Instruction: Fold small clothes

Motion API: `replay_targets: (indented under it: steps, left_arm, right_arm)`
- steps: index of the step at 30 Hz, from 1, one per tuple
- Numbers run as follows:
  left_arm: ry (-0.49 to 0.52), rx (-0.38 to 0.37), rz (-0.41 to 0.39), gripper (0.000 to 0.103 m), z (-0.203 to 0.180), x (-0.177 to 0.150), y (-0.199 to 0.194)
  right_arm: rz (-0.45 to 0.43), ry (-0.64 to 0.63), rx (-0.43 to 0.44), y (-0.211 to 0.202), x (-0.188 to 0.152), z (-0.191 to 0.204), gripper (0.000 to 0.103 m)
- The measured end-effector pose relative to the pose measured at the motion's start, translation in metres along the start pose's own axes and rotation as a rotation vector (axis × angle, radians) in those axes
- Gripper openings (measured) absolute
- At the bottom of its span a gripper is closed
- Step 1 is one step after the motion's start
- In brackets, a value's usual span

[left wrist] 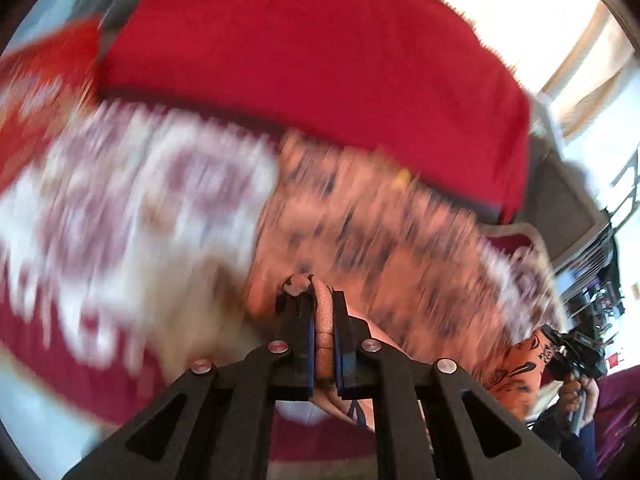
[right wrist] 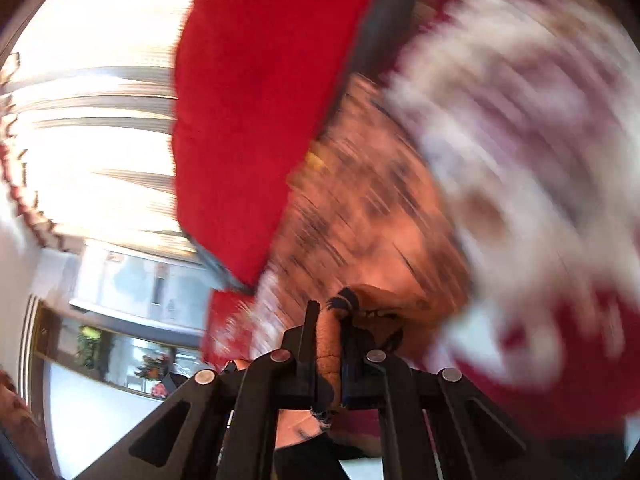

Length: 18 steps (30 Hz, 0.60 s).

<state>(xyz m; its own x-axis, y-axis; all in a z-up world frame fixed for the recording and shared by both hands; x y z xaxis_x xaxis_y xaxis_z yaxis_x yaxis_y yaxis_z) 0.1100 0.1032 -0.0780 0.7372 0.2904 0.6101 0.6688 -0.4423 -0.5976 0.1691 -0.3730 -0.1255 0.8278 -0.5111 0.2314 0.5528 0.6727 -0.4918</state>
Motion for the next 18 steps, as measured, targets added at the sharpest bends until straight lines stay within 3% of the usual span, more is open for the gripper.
replay_targets:
  steps: [3,5,6,7,8,9,10,12,16,18]
  left_arm:
    - [0.032,-0.016,-0.081,0.008,-0.003,0.074,0.031]
    - [0.025,0.004,-0.098,0.01,0.009,0.115,0.072]
    - [0.026,0.031,-0.084,0.023,0.017,0.127,0.094]
    - [0.02,0.085,-0.065,0.054,0.029,0.135,0.119]
    - [0.022,0.159,-0.04,0.073,0.046,0.139,0.148]
    - [0.022,0.225,0.004,0.088,0.064,0.138,0.173]
    - [0.006,0.296,0.034,0.086,0.082,0.131,0.185]
    - [-0.036,0.347,0.053,0.085,0.101,0.117,0.183]
    - [-0.095,0.275,-0.118,0.086,0.103,0.083,0.106]
    - [-0.142,0.235,-0.14,0.086,0.099,0.056,0.085]
  right_arm:
    - [-0.104,-0.037,0.059,0.018,0.089,0.041,0.008]
    - [-0.162,-0.037,0.047,0.041,0.14,0.05,0.01]
    - [-0.164,-0.012,0.03,0.065,0.165,0.045,0.024]
    - [-0.148,-0.013,0.007,0.083,0.178,0.038,0.039]
    - [-0.137,-0.016,-0.054,0.103,0.188,0.026,0.083]
    - [-0.143,-0.002,-0.168,0.117,0.192,0.006,0.089]
    - [-0.135,0.011,-0.224,0.124,0.188,-0.007,0.089]
    - [-0.144,0.047,-0.221,0.119,0.165,-0.018,0.088]
    - [-0.195,-0.074,-0.233,0.066,0.085,-0.008,0.088]
    - [-0.162,-0.075,-0.262,0.053,0.039,-0.015,0.088]
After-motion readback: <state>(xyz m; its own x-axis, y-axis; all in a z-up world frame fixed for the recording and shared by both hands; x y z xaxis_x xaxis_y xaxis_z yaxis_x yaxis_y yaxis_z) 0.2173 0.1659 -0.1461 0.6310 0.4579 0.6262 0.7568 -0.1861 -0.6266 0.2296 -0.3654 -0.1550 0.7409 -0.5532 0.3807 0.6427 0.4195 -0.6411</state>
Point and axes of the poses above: each gripper's, at about its wrist camera, not at the fingertips, and y roughly the way its jaws point, z to its left, x to its top, the point moved 8 cm from there along y, roughly the way its jaws point, and after that the axes turned 9 degrees about -x, right-handed, at the moved point
